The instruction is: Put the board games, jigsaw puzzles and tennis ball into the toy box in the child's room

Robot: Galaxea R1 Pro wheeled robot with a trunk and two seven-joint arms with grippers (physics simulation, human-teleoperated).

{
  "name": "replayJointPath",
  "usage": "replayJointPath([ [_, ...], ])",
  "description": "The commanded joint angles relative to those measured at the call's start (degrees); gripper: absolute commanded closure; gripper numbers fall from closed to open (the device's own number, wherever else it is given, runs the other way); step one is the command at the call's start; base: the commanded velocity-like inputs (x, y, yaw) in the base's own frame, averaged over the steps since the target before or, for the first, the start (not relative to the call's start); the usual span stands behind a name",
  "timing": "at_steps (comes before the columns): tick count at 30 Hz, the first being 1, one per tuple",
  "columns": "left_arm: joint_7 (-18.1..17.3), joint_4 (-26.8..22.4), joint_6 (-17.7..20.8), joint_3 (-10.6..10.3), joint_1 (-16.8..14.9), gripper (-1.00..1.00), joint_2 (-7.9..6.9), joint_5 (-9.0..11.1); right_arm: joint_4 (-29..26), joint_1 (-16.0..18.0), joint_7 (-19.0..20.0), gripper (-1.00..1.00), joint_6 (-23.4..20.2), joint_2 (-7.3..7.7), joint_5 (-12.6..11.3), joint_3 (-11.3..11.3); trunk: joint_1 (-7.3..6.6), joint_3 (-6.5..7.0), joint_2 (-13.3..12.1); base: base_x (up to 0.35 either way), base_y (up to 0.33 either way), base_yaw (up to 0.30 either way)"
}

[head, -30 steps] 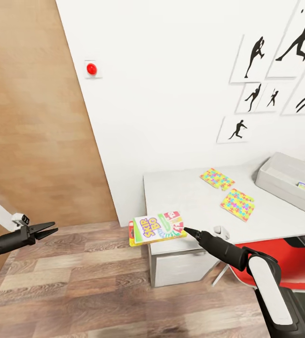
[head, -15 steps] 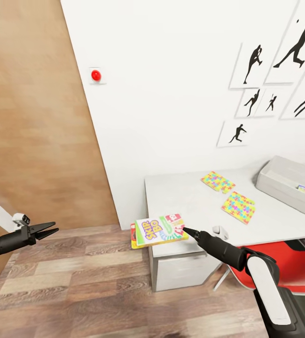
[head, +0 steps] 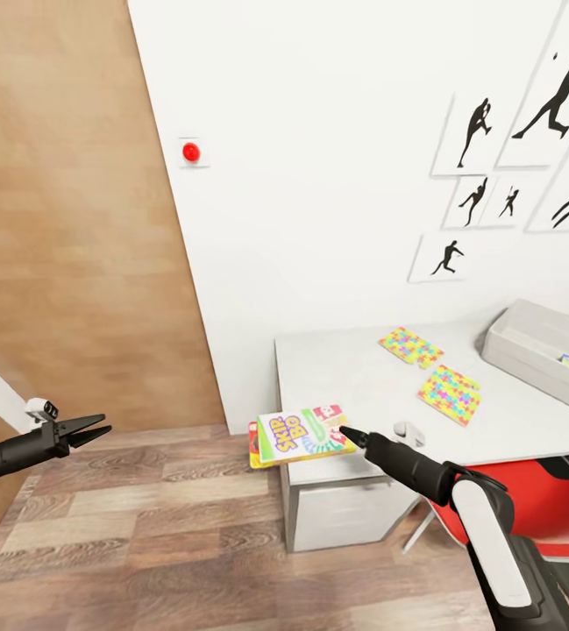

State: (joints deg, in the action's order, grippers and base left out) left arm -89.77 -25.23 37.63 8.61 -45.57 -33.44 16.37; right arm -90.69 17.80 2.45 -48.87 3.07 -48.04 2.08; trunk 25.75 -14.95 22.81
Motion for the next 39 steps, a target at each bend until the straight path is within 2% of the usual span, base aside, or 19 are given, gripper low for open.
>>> replayJointPath([
  [1,-0.2,0.0,0.6,0.0,0.0,-1.0,0.01,0.0,0.0,0.0,0.3,-1.0,-0.1,0.03,0.3,-0.4,0.04,-0.01,0.1,0.0,0.0,0.063],
  [9,-0.2,0.0,0.6,0.0,0.0,-1.0,0.03,-0.1,0.1,0.0,0.3,-1.0,0.2,0.0,0.4,-1.3,0.04,0.74,0.1,0.0,0.0,0.063],
  [34,-0.2,0.0,0.7,-0.1,0.0,-1.0,0.19,-0.2,0.1,0.1,0.3,-1.0,0.3,0.52,0.4,-1.0,0.04,3.09,0.1,0.0,0.0,0.063],
  [39,-0.2,0.0,0.7,-0.1,0.0,-1.0,0.36,-0.3,0.1,0.0,0.3,-1.0,0.3,0.21,0.4,-1.2,0.04,3.56,0.1,0.0,0.0,0.063],
])
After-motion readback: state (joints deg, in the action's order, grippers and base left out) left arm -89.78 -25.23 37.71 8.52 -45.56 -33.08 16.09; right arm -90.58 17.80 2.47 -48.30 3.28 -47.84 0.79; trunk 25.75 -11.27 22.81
